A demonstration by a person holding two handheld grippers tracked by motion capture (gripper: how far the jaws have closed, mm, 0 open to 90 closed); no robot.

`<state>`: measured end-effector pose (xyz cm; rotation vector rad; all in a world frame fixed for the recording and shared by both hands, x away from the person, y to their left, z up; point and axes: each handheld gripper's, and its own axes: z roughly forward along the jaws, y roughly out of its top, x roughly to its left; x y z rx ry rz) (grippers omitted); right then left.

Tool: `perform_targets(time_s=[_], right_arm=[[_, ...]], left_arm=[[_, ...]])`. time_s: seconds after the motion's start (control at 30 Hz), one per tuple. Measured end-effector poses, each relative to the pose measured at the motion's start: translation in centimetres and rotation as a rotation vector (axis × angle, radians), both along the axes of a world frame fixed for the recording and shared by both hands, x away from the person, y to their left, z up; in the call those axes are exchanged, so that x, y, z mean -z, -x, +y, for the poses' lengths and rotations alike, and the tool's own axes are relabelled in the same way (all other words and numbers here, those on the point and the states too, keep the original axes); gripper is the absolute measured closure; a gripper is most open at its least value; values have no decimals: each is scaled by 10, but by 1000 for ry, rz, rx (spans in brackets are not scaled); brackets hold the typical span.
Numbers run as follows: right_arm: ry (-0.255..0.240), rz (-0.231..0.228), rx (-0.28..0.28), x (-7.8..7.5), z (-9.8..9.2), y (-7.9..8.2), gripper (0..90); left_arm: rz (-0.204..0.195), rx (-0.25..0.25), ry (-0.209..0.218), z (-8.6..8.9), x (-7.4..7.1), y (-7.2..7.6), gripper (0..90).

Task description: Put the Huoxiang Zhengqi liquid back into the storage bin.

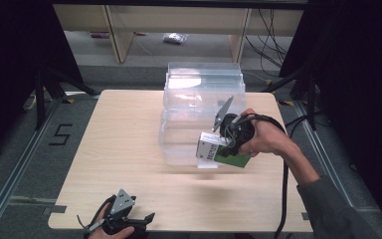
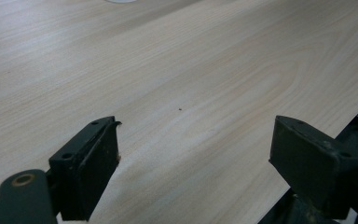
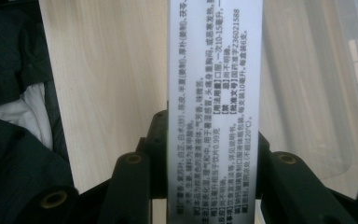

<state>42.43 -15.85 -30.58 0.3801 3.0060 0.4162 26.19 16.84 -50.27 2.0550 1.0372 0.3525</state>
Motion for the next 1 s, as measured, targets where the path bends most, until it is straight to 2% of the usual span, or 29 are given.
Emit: perform_targets(time_s=[0.03,0.07,0.13,0.17,0.2,0.23,0.27,0.33,0.43,0.47,0.5,0.57,0.6,0.63,0.77,0.8,0.87,0.9,0.93,1.0], right_arm=[[-11,7,12,-1,0,-1,650],[-12,0,-7,-2,0,-4,650],[-9,-2,2,-6,0,-7,650],[10,-15,-21,-8,-1,-11,650],[10,-15,-21,-8,-1,-11,650],[-9,-2,4,-10,-1,-13,650],[-13,3,-15,-10,-1,-16,650],[-15,-1,-6,-12,-2,-20,650],[-5,-9,-14,-13,-3,-29,650],[-10,-14,-33,-13,-3,-32,649],[1,-15,-23,-13,-4,-34,650],[5,-16,-36,-12,-5,-38,649],[34,-21,-23,-9,-6,-45,650],[38,-24,-37,-8,-7,-48,650],[54,-28,-12,-3,-8,-57,650],[36,-28,-19,0,-9,-61,650],[32,-33,-34,3,-11,-68,649],[30,-31,-17,4,-12,-70,650],[25,-31,-34,6,-13,-74,650],[25,-26,-19,11,-14,-78,650]], left_arm=[[4,-6,4,0,0,0,149],[-2,0,-4,0,0,0,149],[0,1,-2,0,0,0,149],[-2,3,-3,0,0,0,149],[-2,3,-3,0,0,0,149],[5,3,6,-1,-1,1,149],[2,0,4,-1,0,0,149],[2,0,0,-1,0,0,149],[3,0,2,-1,0,0,149],[5,10,5,0,0,0,149],[3,7,9,0,0,1,149],[1,0,15,-1,0,1,149],[1,0,3,0,0,0,149],[1,0,4,0,0,0,149],[6,6,16,-1,1,1,149],[7,2,6,-1,1,0,149],[9,2,4,-1,1,0,149],[7,9,10,0,0,1,149],[7,11,6,0,0,1,149],[12,10,3,0,0,1,149]])
